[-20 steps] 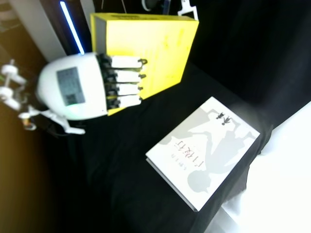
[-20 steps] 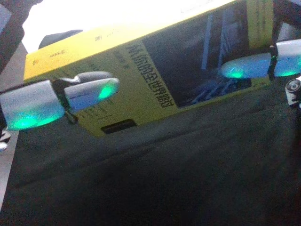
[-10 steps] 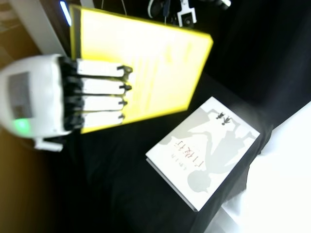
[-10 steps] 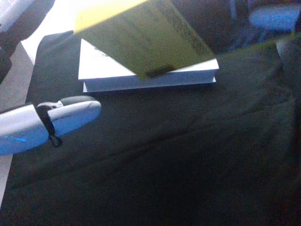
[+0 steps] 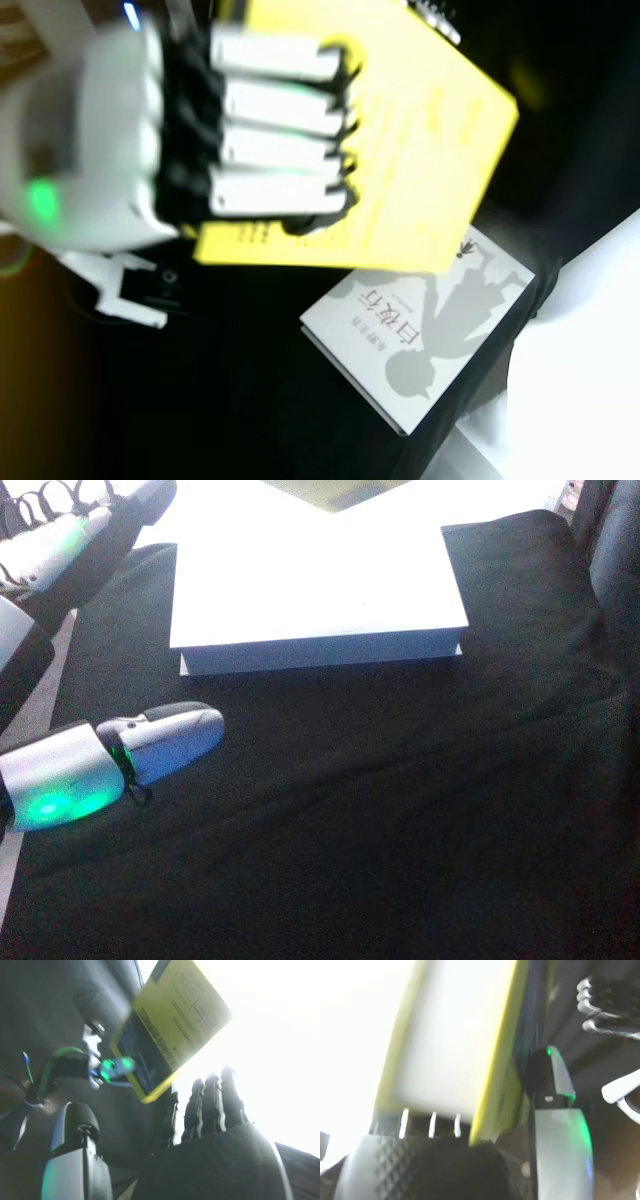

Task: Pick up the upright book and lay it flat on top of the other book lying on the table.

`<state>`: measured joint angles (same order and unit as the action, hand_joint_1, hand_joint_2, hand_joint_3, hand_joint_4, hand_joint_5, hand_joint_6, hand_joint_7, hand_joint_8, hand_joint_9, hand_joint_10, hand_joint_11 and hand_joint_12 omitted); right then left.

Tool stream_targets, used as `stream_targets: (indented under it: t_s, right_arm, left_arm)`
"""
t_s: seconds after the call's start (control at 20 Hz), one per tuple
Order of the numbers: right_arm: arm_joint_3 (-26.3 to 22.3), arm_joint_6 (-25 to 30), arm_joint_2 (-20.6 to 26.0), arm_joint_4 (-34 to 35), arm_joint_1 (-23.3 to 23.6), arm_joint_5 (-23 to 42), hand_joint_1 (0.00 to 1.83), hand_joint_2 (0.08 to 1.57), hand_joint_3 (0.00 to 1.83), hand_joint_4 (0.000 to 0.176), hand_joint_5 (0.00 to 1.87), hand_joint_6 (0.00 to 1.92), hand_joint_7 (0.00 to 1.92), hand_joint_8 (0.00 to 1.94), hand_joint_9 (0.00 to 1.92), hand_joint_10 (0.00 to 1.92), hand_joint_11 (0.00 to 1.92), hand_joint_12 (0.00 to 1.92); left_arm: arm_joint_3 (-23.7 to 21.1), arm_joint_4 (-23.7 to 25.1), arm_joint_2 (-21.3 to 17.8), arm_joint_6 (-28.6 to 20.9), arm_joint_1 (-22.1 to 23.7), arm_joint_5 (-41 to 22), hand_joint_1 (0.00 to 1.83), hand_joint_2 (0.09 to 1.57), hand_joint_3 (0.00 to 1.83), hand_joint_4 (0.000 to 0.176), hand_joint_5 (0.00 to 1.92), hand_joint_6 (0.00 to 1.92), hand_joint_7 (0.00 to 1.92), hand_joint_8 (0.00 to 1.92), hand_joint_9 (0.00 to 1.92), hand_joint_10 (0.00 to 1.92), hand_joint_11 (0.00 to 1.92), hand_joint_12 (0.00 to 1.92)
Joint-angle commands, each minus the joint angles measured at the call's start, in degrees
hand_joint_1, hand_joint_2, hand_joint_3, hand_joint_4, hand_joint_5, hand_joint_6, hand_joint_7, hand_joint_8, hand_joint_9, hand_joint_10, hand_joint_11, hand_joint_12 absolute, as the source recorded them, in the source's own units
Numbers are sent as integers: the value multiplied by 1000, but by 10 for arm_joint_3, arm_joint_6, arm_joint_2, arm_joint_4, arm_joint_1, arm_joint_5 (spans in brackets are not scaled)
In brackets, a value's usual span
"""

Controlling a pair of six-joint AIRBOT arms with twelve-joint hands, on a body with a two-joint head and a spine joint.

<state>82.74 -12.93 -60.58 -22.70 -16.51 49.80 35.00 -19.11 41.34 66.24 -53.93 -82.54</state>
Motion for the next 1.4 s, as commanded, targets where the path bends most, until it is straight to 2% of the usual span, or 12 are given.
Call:
stream_targets:
  t_s: [0.0, 0.25, 0.35, 0.6, 0.75, 0.8, 0.9, 0.95, 1.0, 1.1, 1.15, 1.35]
  right_arm:
    - [2, -7, -7, 17, 14, 42, 1199, 1265, 0, 0, 568, 1361, 871, 1418, 998, 1464, 843, 1834]
    - [21, -25, -29, -17, 20, -21, 1363, 1163, 0, 0, 721, 1106, 990, 1052, 890, 1415, 672, 1729]
    - [36, -22, -53, -46, 19, -65, 1278, 1099, 0, 0, 885, 1017, 1179, 834, 1090, 1197, 834, 1743]
    - [56, 24, -84, -125, -14, -127, 1235, 1182, 9, 0, 786, 1028, 935, 1368, 1056, 1638, 923, 1858]
    - [61, 68, -96, -178, -38, -151, 1223, 1208, 0, 0, 725, 1112, 916, 1389, 1045, 1574, 923, 1782]
    - [63, 81, -99, -188, -47, -154, 986, 1098, 0, 0, 630, 879, 753, 1056, 778, 1550, 625, 1831]
    - [63, 94, -103, -212, -57, -171, 915, 1105, 0, 0, 637, 440, 740, 247, 584, 960, 275, 1687]
    - [61, 97, -103, -223, -60, -179, 915, 1105, 0, 0, 637, 440, 740, 247, 584, 960, 275, 1687]
    - [59, 99, -103, -232, -63, -185, 393, 1383, 29, 0, 233, 246, 293, 17, 38, 649, 10, 1402]
    - [58, 111, -102, -248, -66, -196, 134, 1449, 24, 0, 64, 145, 58, 3, 7, 330, 1, 1226]
    - [59, 127, -101, -262, -66, -198, 4, 1434, 1, 10, 3, 11, 1, 0, 4, 48, 0, 901]
    - [56, 176, -94, -271, -66, -194, 16, 1248, 0, 56, 0, 0, 0, 0, 0, 0, 0, 778]
  left_arm:
    - [5, 18, 2, -2, 2, -73, 539, 1049, 20, 132, 0, 0, 0, 0, 0, 0, 0, 0]
    - [12, 19, 7, -2, 2, -79, 443, 1072, 21, 125, 0, 0, 0, 0, 0, 0, 0, 0]
    - [10, 19, 7, -2, 1, -90, 469, 1085, 22, 109, 0, 0, 0, 0, 0, 0, 0, 0]
    - [7, 15, 7, -2, -7, -108, 471, 1102, 18, 93, 0, 0, 0, 0, 0, 0, 0, 0]
    - [6, 11, 6, -2, -13, -113, 458, 1116, 18, 92, 0, 0, 0, 0, 0, 0, 0, 0]
    - [6, 10, 6, -2, -13, -113, 438, 1122, 19, 99, 0, 0, 0, 0, 0, 0, 0, 0]
    - [5, 8, 6, -2, -15, -115, 387, 1135, 17, 88, 0, 0, 0, 0, 0, 0, 0, 0]
    - [4, 7, 6, -2, -15, -115, 387, 1135, 17, 88, 0, 0, 0, 0, 0, 0, 0, 0]
    - [4, 6, 6, -2, -16, -116, 353, 1147, 19, 75, 0, 0, 0, 0, 0, 0, 0, 0]
    - [3, 4, 5, -2, -17, -118, 342, 1157, 21, 73, 0, 0, 0, 0, 0, 0, 0, 0]
    - [3, 4, 5, -2, -18, -119, 307, 1162, 17, 74, 0, 0, 0, 0, 0, 0, 0, 0]
    - [2, 1, 5, -2, -22, -122, 313, 1172, 15, 85, 0, 0, 0, 0, 0, 0, 0, 0]
